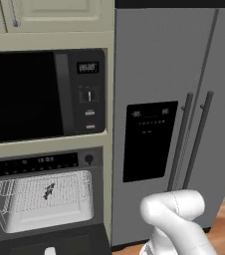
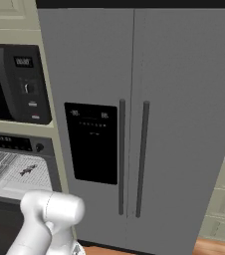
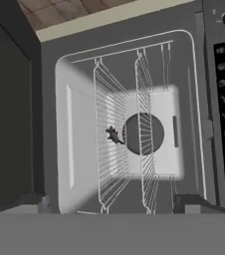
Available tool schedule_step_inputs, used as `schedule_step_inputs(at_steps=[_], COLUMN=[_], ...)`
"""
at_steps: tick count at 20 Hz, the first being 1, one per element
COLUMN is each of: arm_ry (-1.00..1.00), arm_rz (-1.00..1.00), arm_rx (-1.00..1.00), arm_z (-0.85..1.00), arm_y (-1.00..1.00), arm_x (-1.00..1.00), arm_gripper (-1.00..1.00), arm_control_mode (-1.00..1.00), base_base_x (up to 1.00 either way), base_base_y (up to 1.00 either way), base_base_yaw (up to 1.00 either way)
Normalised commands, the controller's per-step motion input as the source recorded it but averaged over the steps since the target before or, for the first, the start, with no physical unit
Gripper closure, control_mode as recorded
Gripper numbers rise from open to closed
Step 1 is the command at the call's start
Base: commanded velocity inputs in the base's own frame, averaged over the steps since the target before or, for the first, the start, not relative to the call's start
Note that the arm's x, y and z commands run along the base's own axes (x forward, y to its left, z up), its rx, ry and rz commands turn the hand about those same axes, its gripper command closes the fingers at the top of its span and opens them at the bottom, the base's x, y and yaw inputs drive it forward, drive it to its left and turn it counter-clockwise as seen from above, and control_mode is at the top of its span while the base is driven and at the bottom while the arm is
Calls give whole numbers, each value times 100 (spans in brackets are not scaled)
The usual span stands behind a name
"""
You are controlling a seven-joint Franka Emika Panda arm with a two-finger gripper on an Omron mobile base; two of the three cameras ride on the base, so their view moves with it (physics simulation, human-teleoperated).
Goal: Take the fish from the oven and place it on the plate on the counter.
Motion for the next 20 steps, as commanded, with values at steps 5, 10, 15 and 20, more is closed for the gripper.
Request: schedule_step_inputs(at_steps=[5,10,15,20], arm_ry=[-3,0,-1,-2], arm_rz=[-7,-3,0,0], arm_rx=[11,6,0,-8], arm_z=[64,19,-23,-35], arm_y=[-20,-11,15,9], arm_x=[30,37,49,58], arm_gripper=[-100,-100,-100,-100], arm_control_mode=[-100,-100,-100,-100], base_base_x=[0,0,0,0], base_base_y=[0,0,0,0], base_base_yaw=[0,0,0,0])
